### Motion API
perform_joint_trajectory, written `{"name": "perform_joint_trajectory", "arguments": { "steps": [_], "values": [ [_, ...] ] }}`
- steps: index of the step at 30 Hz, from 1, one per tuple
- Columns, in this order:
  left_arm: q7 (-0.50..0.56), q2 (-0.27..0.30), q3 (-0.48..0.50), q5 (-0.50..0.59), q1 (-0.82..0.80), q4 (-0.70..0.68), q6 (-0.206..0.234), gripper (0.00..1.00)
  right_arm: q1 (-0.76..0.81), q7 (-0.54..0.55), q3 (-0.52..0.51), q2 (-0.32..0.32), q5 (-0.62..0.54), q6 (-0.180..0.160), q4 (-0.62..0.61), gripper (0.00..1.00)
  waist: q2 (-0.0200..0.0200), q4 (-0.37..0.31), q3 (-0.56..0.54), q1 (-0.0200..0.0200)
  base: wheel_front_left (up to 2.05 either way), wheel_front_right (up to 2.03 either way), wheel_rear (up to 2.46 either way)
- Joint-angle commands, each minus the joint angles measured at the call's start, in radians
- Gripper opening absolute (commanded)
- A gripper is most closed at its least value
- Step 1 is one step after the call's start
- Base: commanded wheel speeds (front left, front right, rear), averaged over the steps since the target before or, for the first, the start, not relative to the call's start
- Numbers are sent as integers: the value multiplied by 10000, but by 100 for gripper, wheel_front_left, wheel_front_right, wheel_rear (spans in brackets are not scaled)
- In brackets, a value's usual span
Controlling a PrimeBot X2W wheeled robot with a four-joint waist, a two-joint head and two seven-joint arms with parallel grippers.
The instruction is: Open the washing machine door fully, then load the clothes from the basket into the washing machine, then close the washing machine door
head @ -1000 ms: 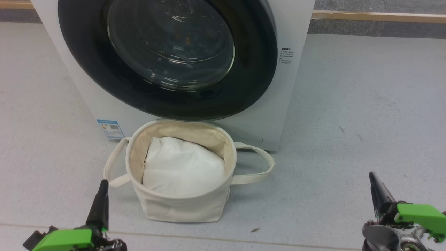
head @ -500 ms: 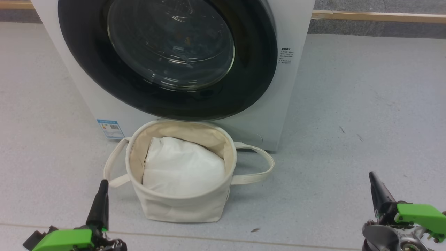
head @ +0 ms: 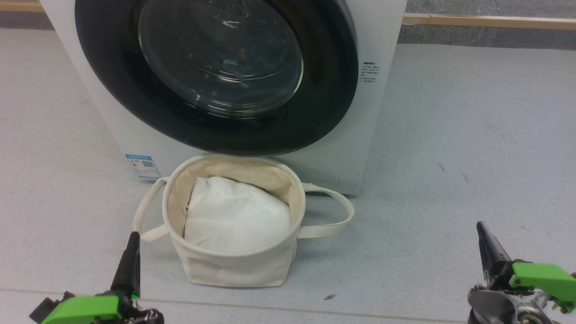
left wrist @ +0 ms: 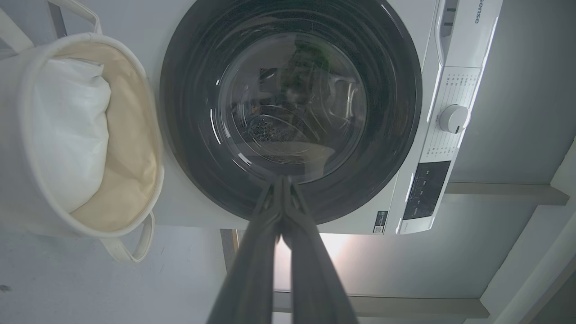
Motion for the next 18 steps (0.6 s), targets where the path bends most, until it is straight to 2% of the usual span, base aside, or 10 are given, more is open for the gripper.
{"name": "perform_joint_trajectory", "arguments": {
  "steps": [1,18],
  "values": [
    [81,58,336,-39,-239,-390,-71,0,-145,78,188,-37,53,2,-374,0,0,0,0,0,0,0,0],
    [81,58,336,-39,-239,-391,-71,0,-145,78,189,-37,54,2,-374,0,0,0,0,0,0,0,0]
  ]
}}
